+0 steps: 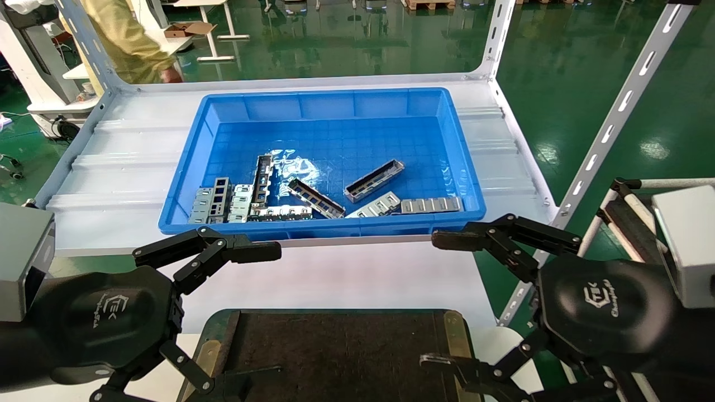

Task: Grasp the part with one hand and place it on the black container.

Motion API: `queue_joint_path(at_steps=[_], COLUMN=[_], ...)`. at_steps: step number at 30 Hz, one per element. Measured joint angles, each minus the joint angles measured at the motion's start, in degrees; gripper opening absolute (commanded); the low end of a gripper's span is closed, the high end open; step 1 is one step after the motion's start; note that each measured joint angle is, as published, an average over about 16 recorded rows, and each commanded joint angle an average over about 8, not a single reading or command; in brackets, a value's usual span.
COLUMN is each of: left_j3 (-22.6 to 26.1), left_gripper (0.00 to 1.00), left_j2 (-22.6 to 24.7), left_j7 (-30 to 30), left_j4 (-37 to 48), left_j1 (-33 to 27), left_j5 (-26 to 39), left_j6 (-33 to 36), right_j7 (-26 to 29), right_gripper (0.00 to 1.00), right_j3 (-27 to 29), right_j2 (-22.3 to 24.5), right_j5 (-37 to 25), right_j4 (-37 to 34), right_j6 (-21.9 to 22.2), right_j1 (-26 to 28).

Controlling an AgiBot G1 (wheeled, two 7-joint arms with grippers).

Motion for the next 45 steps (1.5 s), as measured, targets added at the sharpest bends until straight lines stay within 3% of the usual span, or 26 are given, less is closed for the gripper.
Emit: queue_joint_path(at_steps=[45], left_j3=[0.03], left_gripper=[1.0], left_j2=[0.05], left_j7=[0.02], left_j4=[0.05], left_j1=[-0.02], left_j5=[0.1], left_j6=[-0.1], right_j7=[0.0], right_gripper=[1.0], right_j3=[0.0], right_j2=[0.0], right_j5=[0.0], right_j4=[0.0], right_j6=[0.0], right_j1=[0.0])
